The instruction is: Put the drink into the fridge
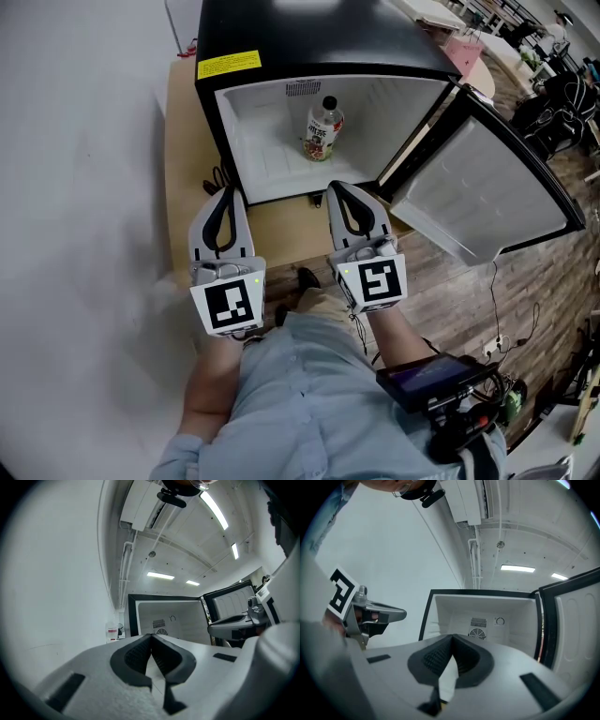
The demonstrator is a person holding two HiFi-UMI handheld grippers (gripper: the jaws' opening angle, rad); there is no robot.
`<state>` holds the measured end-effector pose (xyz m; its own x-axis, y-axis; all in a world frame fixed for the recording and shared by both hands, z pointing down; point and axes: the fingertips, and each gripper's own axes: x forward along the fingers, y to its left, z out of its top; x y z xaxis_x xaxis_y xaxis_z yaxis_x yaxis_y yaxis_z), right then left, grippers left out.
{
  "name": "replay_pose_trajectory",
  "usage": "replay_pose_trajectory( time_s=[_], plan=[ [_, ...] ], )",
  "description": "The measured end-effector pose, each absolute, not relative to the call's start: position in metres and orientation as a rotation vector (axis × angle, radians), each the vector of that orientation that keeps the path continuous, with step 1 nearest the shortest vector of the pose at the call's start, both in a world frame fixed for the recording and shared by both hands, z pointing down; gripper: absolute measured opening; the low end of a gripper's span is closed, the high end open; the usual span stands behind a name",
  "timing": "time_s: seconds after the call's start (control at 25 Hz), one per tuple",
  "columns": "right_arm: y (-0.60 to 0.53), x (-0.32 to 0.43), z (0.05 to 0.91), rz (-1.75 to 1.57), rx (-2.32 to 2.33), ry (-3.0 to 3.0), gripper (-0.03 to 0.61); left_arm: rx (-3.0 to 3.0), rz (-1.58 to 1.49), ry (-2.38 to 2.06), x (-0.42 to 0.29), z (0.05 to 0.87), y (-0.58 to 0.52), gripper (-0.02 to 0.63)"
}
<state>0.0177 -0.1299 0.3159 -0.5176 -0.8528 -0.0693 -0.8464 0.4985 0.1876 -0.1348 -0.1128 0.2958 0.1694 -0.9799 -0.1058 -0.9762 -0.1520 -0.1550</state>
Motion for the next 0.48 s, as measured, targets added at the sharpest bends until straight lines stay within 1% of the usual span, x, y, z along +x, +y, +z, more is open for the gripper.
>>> replay_pose_trajectory(
  time_s=[0.48],
  plan=[
    [-0.1341,0.0207,0.3185,-0.331,1.525,-2.676,0.005,-2.259,-0.032,1.901,-0.1297,0.2994,-0.1192,0.009]
  ],
)
